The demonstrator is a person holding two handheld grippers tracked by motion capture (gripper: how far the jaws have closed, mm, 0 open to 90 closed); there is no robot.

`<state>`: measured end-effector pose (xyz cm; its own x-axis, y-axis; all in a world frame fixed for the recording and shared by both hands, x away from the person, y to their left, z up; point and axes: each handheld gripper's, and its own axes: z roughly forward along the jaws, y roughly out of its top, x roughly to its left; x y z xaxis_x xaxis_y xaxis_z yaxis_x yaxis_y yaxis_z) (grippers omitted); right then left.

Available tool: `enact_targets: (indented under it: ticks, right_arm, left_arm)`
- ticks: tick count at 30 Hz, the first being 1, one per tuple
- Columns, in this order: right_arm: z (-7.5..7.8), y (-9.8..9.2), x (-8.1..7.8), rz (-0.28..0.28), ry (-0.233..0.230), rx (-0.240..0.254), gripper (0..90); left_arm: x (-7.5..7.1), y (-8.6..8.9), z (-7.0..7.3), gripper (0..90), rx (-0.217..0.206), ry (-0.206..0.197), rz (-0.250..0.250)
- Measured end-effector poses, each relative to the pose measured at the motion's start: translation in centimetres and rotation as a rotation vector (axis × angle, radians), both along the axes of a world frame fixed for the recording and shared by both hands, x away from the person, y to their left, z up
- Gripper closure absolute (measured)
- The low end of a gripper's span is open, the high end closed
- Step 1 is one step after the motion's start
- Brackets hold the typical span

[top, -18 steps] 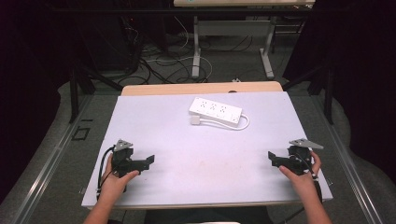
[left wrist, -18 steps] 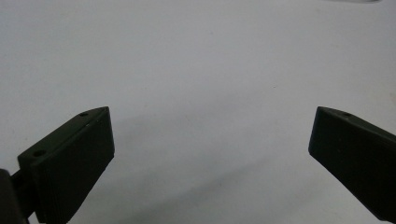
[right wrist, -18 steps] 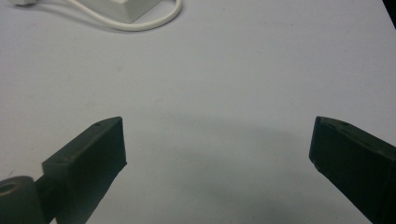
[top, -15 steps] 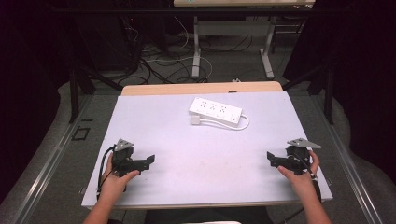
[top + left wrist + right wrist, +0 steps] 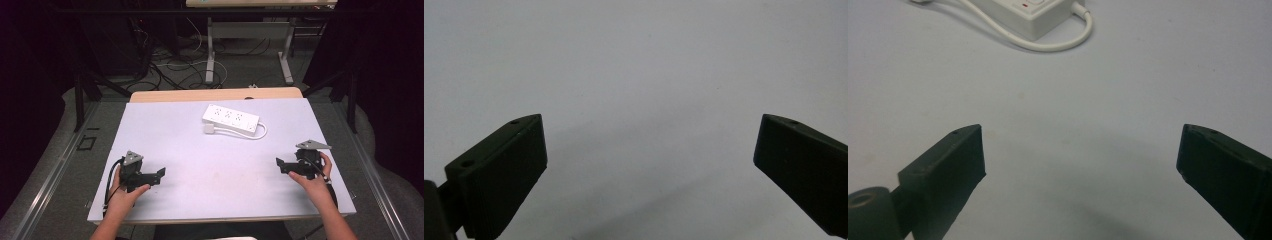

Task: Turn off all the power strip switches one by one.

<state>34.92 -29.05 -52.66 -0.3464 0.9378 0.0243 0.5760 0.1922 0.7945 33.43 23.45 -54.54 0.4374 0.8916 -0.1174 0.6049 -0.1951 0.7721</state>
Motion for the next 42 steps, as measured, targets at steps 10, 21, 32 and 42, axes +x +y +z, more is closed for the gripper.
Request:
enact_targets:
  ticks: [10,21,32,42]
  right_arm:
    - [2.3,1.4,2.1,0.053,-0.002,-0.022,7.9]
    - [4.0,2.5,3.6,0.1,-0.011,-0.055,15.9]
    - [5.2,3.7,5.1,0.13,-0.035,-0.073,22.8]
    - [6.5,4.9,6.9,0.157,-0.033,-0.09,31.1]
  left_arm:
    - [-0.2,0.1,-0.1,0.7,-0.007,0.001,0.001]
    - [-0.4,0.5,0.0,0.7,-0.007,0.007,0.007]
    - [-0.4,0.7,0.0,0.7,-0.019,0.002,0.019]
    - [-0.5,0.8,0.0,0.7,-0.021,-0.003,0.025]
